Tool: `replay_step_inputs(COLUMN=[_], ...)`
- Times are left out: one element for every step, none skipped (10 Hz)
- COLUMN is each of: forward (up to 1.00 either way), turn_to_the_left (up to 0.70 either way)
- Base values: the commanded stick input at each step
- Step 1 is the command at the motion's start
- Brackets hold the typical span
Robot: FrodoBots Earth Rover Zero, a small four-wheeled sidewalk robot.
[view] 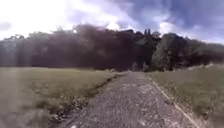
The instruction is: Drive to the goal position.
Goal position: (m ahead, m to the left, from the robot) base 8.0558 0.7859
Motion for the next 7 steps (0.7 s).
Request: replay_step_inputs(forward=[1.00, 1.00, 1.00, 1.00, 1.00, 1.00, 1.00], turn_to_the_left=[0.00, 0.00, 0.00, -0.26, -0.40, -0.40, -0.40])
